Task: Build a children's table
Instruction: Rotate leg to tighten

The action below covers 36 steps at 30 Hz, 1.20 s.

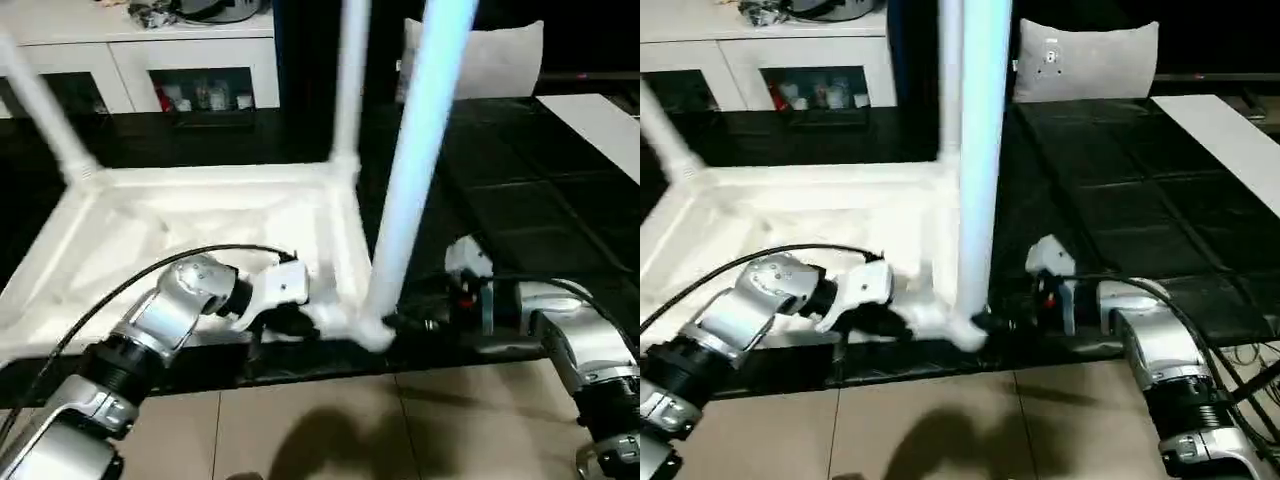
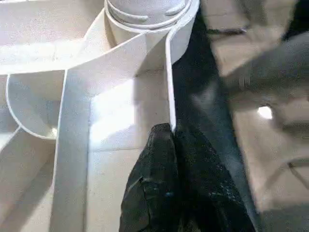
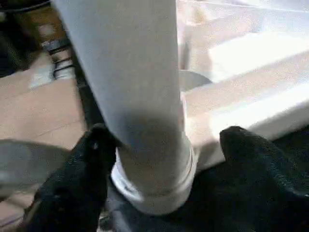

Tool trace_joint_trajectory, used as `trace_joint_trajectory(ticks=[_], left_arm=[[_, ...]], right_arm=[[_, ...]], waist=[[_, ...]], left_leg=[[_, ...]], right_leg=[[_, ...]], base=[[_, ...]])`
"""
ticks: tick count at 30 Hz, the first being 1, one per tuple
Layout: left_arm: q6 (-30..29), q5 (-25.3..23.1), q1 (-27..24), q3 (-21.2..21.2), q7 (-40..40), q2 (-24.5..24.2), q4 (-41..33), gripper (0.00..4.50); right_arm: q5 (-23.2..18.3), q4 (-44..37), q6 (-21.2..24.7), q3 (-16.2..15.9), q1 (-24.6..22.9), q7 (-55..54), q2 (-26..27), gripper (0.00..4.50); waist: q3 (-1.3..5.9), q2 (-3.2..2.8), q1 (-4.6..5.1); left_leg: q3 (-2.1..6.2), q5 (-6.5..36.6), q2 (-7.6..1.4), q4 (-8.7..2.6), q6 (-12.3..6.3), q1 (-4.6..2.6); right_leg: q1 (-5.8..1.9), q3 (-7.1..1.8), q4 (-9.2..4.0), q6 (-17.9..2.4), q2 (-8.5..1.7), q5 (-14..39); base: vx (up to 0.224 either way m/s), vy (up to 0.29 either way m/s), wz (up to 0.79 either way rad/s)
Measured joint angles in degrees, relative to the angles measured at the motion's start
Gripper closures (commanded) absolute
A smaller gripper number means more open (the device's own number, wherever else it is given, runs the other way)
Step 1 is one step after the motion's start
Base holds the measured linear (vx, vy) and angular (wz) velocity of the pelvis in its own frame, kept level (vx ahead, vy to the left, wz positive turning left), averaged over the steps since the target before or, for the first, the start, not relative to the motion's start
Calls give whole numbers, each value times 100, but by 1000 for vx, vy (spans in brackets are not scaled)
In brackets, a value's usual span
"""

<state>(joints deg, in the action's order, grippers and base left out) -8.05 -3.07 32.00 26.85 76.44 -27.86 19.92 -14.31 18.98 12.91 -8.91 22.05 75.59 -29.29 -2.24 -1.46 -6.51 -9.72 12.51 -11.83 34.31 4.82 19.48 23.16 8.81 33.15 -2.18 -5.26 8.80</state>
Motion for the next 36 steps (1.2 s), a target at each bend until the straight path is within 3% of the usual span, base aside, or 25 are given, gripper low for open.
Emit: trace_joint_trajectory(ticks=[2,5,13,16,21,27,30,34,36], left_arm=[[51,1,0,27,87,-28,-11,450],[110,1,0,55,165,-44,-11,450],[207,13,0,79,312,-52,-10,450],[220,12,0,88,325,-66,-10,450],[209,23,-1,81,332,-67,-9,450],[-307,175,-76,-121,266,25,-81,450],[-877,144,-100,-370,-236,152,-86,450],[-1609,90,-94,-710,-1201,618,-56,450],[-1880,87,-91,-841,-1609,872,-52,450]], right_arm=[[-76,-57,14,-95,0,140,-10,109],[-132,-77,53,-120,0,298,-10,151],[-219,-76,173,-224,0,636,4,200],[-243,-76,221,-227,0,678,4,238],[-283,-76,295,-226,0,679,4,249],[-326,-117,368,-127,-84,456,155,252],[-261,-96,560,119,-70,-404,508,252],[-24,9,789,473,64,-1894,1083,253],[94,40,881,616,144,-2500,1321,254]], waist=[[0,1,-10],[1,2,-7],[1,2,-13],[1,2,-13],[1,3,-12],[2,2,11],[1,2,92],[1,3,340],[1,4,419]], left_leg=[[0,1,0,1,4,-2],[-1,4,1,4,9,-7],[-1,5,1,5,10,-6],[-1,5,0,5,11,-6],[-1,5,0,4,10,-6],[-2,4,0,5,14,-12],[-3,-3,0,4,37,-26],[-5,-8,3,6,45,-34],[-5,-8,3,5,45,-34]], right_leg=[[-1,-1,3,0,0,0],[-7,-5,3,0,0,0],[-8,-5,3,0,0,0],[-8,-5,3,1,0,0],[-8,-5,3,1,0,0],[-9,-6,7,0,0,0],[-13,-6,9,-1,2,-2],[-15,-6,-1,0,2,-3],[-15,-5,-1,0,3,-4]], base=[[0,0,0],[0,0,0],[0,0,0],[0,0,0],[0,0,0],[0,0,0],[0,0,0],[0,0,0],[0,0,0]])
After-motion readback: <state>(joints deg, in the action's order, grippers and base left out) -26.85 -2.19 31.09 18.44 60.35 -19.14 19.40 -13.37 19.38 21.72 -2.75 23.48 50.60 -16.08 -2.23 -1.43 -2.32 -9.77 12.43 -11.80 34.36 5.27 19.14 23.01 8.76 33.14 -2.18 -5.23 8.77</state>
